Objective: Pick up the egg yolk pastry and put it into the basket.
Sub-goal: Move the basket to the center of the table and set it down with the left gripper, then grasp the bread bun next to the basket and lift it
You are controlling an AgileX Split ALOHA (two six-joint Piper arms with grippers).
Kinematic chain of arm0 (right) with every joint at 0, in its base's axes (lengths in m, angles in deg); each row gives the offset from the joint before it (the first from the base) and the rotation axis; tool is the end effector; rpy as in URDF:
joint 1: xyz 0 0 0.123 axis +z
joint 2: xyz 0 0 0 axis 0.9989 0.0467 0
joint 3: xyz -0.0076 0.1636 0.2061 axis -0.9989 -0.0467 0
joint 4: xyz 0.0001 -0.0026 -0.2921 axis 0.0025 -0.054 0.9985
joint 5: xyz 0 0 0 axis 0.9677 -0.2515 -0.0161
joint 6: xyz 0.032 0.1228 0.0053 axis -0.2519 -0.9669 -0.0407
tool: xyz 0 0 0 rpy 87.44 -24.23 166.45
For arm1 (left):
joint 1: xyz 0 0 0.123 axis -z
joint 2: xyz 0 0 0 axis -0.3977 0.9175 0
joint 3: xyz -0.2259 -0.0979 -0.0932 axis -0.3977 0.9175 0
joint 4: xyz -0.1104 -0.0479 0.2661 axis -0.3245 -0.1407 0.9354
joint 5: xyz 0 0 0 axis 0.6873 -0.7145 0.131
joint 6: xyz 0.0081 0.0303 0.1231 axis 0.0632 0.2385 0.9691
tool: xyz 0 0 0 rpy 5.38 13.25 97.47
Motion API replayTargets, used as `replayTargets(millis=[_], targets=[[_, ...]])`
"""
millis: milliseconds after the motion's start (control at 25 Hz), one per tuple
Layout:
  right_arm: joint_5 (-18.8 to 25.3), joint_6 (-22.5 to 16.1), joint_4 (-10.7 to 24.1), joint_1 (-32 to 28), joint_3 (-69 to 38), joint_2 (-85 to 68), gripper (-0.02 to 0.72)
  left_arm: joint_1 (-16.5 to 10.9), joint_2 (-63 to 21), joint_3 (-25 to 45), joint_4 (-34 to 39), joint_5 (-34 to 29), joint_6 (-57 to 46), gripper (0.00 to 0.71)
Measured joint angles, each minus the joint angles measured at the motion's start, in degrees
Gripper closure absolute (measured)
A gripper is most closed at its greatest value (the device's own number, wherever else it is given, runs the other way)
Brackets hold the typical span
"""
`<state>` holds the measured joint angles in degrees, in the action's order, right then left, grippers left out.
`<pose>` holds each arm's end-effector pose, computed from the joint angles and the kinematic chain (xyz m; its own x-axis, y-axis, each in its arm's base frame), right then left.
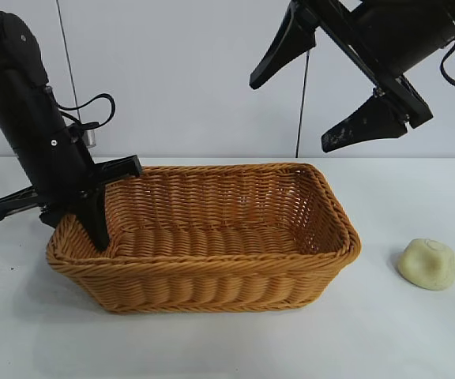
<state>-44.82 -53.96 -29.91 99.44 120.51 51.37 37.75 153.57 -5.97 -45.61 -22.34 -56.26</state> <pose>0.3682 0.1460 0.1859 -0.9388 0.1670 -0.3013 -0.0594 0.7831 0.6191 0.4032 -0.1458 0.0359 -0.9972 -0.0327 0.0675 -0.0528 0.9456 -0.3211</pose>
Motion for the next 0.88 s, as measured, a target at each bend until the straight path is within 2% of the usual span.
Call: replayTargets(millis=[160,560,880], targets=[[0.0,-0.05,0.0,0.0,0.0,0.0,0.01,0.0,-0.62,-1.02,-0.02,-1.66,0.0,0.044],[0.0,-0.15,0.0,0.0,0.0,0.0,0.01,0.0,-9.67,-6.12,4.88,-7.24,0.0,0.038],[0.0,-0.15,0.0,0.0,0.0,0.0,0.01,-0.19,-11.83,-12.91,18.07,-13.11,-2.62,0.035]])
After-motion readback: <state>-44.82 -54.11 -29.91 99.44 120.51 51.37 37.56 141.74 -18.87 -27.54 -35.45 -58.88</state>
